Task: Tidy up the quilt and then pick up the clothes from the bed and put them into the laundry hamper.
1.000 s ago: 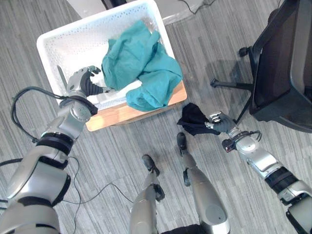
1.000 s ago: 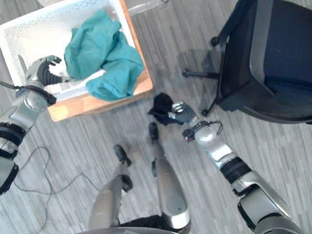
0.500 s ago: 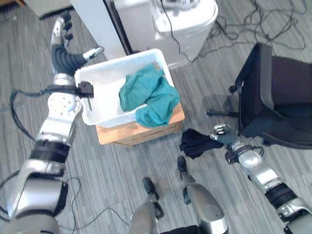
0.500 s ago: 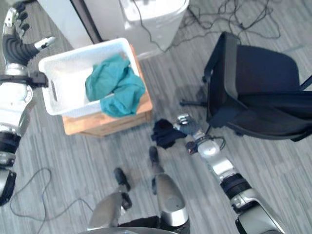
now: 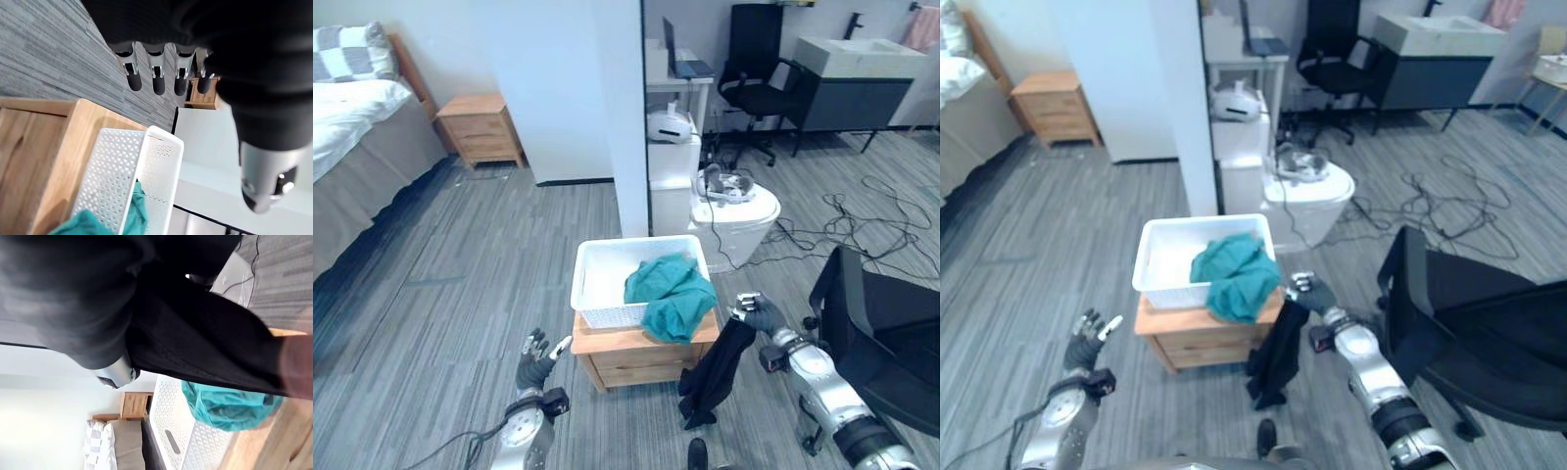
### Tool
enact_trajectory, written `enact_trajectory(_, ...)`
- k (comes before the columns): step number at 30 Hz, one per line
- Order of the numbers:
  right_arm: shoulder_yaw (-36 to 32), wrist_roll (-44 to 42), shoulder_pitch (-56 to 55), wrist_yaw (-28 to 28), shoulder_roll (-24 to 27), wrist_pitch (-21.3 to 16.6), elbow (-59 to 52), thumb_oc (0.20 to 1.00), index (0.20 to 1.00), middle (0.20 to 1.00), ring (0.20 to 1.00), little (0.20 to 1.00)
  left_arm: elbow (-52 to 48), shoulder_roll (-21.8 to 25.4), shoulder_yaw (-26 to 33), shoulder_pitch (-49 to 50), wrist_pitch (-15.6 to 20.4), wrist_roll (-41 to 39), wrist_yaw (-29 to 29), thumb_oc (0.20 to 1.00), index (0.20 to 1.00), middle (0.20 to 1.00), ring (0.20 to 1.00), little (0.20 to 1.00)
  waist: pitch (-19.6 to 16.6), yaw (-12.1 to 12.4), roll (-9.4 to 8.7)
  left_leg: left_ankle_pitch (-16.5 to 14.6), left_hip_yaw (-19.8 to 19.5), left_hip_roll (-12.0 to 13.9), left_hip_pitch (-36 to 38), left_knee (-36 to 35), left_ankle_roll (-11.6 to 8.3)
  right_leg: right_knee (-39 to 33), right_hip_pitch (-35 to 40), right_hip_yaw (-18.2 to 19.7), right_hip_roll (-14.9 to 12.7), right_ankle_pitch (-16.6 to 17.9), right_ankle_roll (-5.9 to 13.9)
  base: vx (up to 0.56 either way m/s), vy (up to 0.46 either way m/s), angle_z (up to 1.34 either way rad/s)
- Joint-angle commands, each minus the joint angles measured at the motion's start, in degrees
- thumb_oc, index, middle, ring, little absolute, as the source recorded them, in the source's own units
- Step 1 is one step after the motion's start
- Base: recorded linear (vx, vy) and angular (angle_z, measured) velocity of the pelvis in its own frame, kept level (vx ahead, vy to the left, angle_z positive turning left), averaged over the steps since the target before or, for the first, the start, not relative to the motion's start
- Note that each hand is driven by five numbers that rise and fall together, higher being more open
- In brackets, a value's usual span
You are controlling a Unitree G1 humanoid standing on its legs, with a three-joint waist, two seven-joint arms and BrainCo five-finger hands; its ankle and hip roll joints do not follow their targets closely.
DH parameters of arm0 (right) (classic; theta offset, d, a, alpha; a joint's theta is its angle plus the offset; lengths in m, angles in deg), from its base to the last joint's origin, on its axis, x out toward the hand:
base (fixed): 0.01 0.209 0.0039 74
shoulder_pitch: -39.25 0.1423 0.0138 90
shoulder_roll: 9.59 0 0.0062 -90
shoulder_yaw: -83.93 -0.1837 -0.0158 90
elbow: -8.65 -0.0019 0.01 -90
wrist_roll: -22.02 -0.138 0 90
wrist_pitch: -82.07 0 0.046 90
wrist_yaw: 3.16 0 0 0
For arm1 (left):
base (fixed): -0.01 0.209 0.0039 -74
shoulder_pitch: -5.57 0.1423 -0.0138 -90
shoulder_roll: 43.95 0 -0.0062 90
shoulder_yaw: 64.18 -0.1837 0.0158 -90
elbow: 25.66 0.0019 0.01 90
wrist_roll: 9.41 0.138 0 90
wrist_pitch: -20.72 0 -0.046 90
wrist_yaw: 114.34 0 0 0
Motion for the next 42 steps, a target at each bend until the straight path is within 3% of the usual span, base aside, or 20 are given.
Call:
enact_trajectory(1, -2.72, -1.93, 3.72, 1.37, -1.23, -3.93, -4.11, 0.2, 0.2, 0.2, 0.2, 0.2, -3.46, 1.34, -1.17, -6.51, 2.75, -1.99, -0.04, 1.0, 1.0, 1.0, 1.0, 1.0, 8.35, 1.79, -3.29, -2.58, -0.25, -5.4, -8.87, 22.38, 0.41, 0.04, 8.59, -0.39, -4.01, -6.86, 3.29, 0.13, -0.001, 0.06)
enact_trajectory(2, -2.23, -1.93, 4.04, 1.1, -1.05, -3.92, -4.2, 0.2, 0.2, 0.2, 0.2, 0.2, -3.22, 1.05, -1.17, -6.49, 2.27, -2.3, -0.16, 1.0, 1.0, 1.0, 1.0, 1.0, 8.59, 2.05, -3.28, -1.82, -0.35, -4.97, -9.92, 21.49, 0.27, -0.03, 8.86, 0.13, -3.97, -7.07, 3.44, 0.26, 0.128, -0.06)
enact_trajectory(4, -1.09, -1.77, 5.22, 0.71, -1.15, -3.67, -5.48, 0.2, 0.2, 0.2, 0.2, 0.2, -2.3, 0.32, -0.89, -5.33, 2.06, -2.04, -1.86, 1.0, 1.0, 1.0, 1.0, 1.0, 9.02, 3.42, -2.48, 2.0, -0.43, -2.91, -10.82, 7.86, 0.28, 0.0, 9.95, 1.52, -3.03, -7.88, 4.46, 0.33, 0.187, -0.22)
enact_trajectory(5, -1.04, -1.79, 5.28, 0.61, -1.14, -3.7, -5.59, 0.2, 0.2, 0.2, 0.2, 0.2, -2.24, 0.24, -0.9, -5.12, 1.95, -1.99, -2.09, 1.0, 1.0, 1.0, 1.0, 1.0, 9.15, 3.66, -2.43, 3.09, -0.53, -2.62, -10.71, 6.21, 0.06, -0.05, 10.36, 1.53, -3.01, -7.98, 4.54, 0.28, 0.151, -0.36)
enact_trajectory(7, -1.45, -1.98, 5.27, 0.65, -0.83, -3.98, -5.74, 0.2, 0.2, 0.2, 0.2, 0.2, -2.07, -0.13, -0.81, -3.68, 2.19, -1.6, -3.74, 1.0, 1.0, 1.0, 1.0, 1.0, 9.37, 4.82, -2.11, 8.81, -1.07, 0.19, -11.73, 0.98, -1.58, -0.08, 12.75, 1.2, -3.0, -8.88, 4.75, 0.26, 0.144, -0.69)
enact_trajectory(8, -1.45, -1.98, 5.26, 0.66, -0.83, -3.99, -5.74, 0.2, 0.2, 0.2, 0.2, 0.2, -2.07, -0.12, -0.82, -3.67, 2.2, -1.6, -3.75, 1.0, 1.0, 1.0, 1.0, 1.0, 9.41, 4.81, -2.13, 8.87, -1.07, 0.15, -11.63, 0.88, -1.59, -0.08, 12.81, 1.19, -3.03, -8.91, 4.75, 0.37, 0.289, -0.16)
enact_trajectory(9, -2.12, -2.08, 4.85, 1.45, -0.21, -4.78, -5.75, 0.2, 0.2, 0.2, 0.2, 0.2, -1.44, -0.4, -0.2, -1.92, 3.33, -1.75, -6.34, 1.0, 1.0, 1.0, 1.0, 1.0, 8.42, 5.36, -2.28, 8.76, 0.39, 0.8, -11.22, -0.79, -1.02, 0.73, 15.11, 0.66, -3.82, -11.07, 5.51, 0.3, 0.265, 0.19)
enact_trajectory(13, -2.68, -0.5, 2.65, 0.49, -0.45, -7.22, -6.84, 0.2, 0.2, 0.2, 0.2, 0.2, -2.05, 0.58, -0.07, -1.96, 1.65, -2.27, -7.66, 1.0, 1.0, 1.0, 1.0, 1.0, 6.35, 5.09, -1.66, 9.35, 0.18, 1.39, -10.71, -3.78, -0.43, 6.89, 16.13, -0.68, -5.84, -14.24, 7.49, 0.36, 0.348, -0.22)
enact_trajectory(14, -3.37, 1.2, 1.48, -0.84, -0.53, -9.31, -8.57, 0.2, 0.2, 0.2, 0.2, 0.2, -1.76, 1.27, -1.52, -3.96, 1.08, -2.31, -8.23, 1.0, 1.0, 1.0, 1.0, 1.0, 6.33, 4.14, -1.02, 8.34, -1.45, 0.38, -8.74, -3.75, 1.18, 21.59, 11.71, -0.73, -9.11, -10.48, 9.12, 0.29, 0.327, 0.06)
enact_trajectory(18, -3.37, 1.2, 1.47, -0.84, -0.53, -9.31, -8.57, 0.2, 0.2, 0.2, 0.2, 0.2, -1.76, 1.27, -1.52, -3.96, 1.08, -2.31, -8.23, 1.0, 1.0, 1.0, 1.0, 1.0, 6.31, 4.15, -1.01, 8.34, -1.44, 0.38, -8.75, -3.75, 1.18, 21.59, 11.7, -0.73, -9.11, -10.48, 9.12, 0.15, 0.098, 0.21)
enact_trajectory(19, -5.39, 0.69, 5.15, -1.51, 3.02, -10.09, -12.59, 0.2, 0.2, 0.2, 0.2, 0.2, -0.59, 3.32, -4.49, -6.8, 1.22, -2.09, -7.65, 1.0, 1.0, 1.0, 1.0, 1.0, 8.3, 0.41, -0.43, 4.71, -4.78, -1.28, -1.64, -3.81, 2.49, 27.82, -1.09, 1.36, -7.78, -5.32, 9.76, 0.6, 0.084, 0.1)
enact_trajectory(20, -7.54, 0.84, 6.38, -0.98, 4.87, -6.92, -18.84, 0.2, 0.2, 0.2, 0.2, 0.2, -0.8, 3.86, -3.55, -7.66, 0.48, -2.45, -8.65, 1.0, 1.0, 1.0, 1.0, 1.0, 8.45, -1.9, -1.24, 2.6, -7.07, -2.47, 0.66, -3.81, 2.41, 15.4, -2.96, 2.58, -3.63, -5.74, 9.27, 0.75, 0.059, 0.34)
enact_trajectory(21, -9.44, 2.46, 7.84, -0.78, 5.94, -3.64, -24.16, 0.2, 0.2, 0.2, 0.2, 0.2, -1.97, 3.69, -3.34, -8.93, -1.12, -1.65, -8.81, 1.0, 1.0, 1.0, 1.0, 1.0, 8.41, -4.01, -2.03, 0.11, -9.71, -4.56, 2.97, -3.81, 2.95, 8.83, -6.59, 5.44, -1.51, -1.38, 9.75, 0.39, -0.114, 0.76)
enact_trajectory(27, -11.07, 3.09, 15.3, -0.76, 10.16, -1.5, -25.68, 0.2, 0.2, 0.2, 0.2, 0.2, -1.51, 3.79, -5.3, -9.5, -0.96, -2.61, -7.16, 1.0, 1.0, 1.0, 1.0, 1.0, 6.64, -3.85, -3.07, -2.33, -10.62, -5.67, 4.4, -3.81, 3.15, 3.84, -4.09, 7.1, -1.06, -0.29, 8.93, 0.13, -0.026, 0.84)
enact_trajectory(32, -7.04, 3.01, 30.56, -0.65, 17.21, 4.6, -29.36, 0.2, 0.2, 0.2, 0.2, 0.2, 3.28, 3.81, -5.79, -9.32, -0.91, -4.12, -9.81, 1.0, 1.0, 1.0, 1.0, 1.0, 3.37, -1.75, -4.47, -3.39, -9.35, -6.82, 5.11, -3.81, 2.38, -1.83, 2.73, 5.59, -1.58, -0.26, 8.11, 0.18, 0.04, 0.11)
enact_trajectory(38, 1.56, 4.88, 48.84, -2.93, 22.18, 5.71, -22.69, 0.2, 0.2, 0.2, 0.2, 0.2, 3.86, 5.5, -6.53, -8.58, -3.53, -4.64, -11.57, 1.0, 1.0, 1.0, 1.0, 1.0, 2.08, 1.22, -6.11, -3.31, -9.26, -7.1, 5.71, -3.81, 2.11, -2.28, 4.84, 3.26, -1.78, -0.38, 8.24, 0.19, -0.01, -0.07)
enact_trajectory(42, 7.23, 8.44, 57.87, -5.4, 24.9, 3.07, -13.96, 0.2, 0.2, 0.2, 0.2, 0.2, 4.44, 6.44, -6.49, -7.26, -4.89, -4.5, -11.34, 1.0, 1.0, 1.0, 1.0, 1.0, 1.57, 3.28, -7.02, -2.85, -9.46, -7.18, 5.55, -3.81, 1.87, -2.87, 5.7, 1.51, -1.98, -0.15, 8.34, 0.21, -0.06, 0.12)
